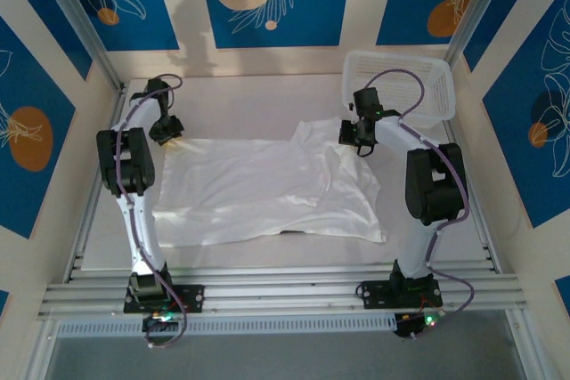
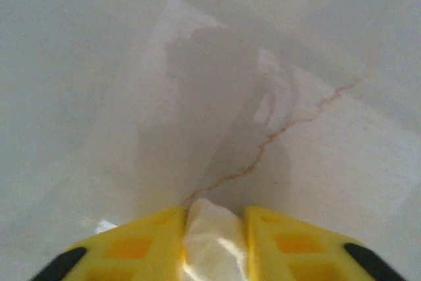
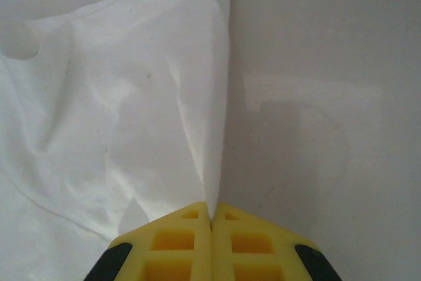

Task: Fold the inside-out t-shirt

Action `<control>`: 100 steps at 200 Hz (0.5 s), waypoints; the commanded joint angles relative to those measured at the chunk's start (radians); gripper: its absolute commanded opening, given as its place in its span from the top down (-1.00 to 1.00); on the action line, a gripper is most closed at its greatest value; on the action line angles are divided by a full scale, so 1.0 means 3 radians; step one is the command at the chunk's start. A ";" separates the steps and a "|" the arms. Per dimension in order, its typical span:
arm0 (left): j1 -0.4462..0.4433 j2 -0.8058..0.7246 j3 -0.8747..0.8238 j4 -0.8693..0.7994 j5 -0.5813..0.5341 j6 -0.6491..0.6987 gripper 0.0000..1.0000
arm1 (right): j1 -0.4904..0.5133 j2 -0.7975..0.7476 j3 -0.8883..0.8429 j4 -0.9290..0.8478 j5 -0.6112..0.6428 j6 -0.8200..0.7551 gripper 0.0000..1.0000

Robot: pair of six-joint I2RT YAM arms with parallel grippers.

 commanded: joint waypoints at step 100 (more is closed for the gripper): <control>0.0023 -0.0753 -0.0660 0.0208 -0.0323 0.0095 1.00 | -0.0359 -0.0288 -0.0076 -0.0026 -0.0514 0.0201 1.00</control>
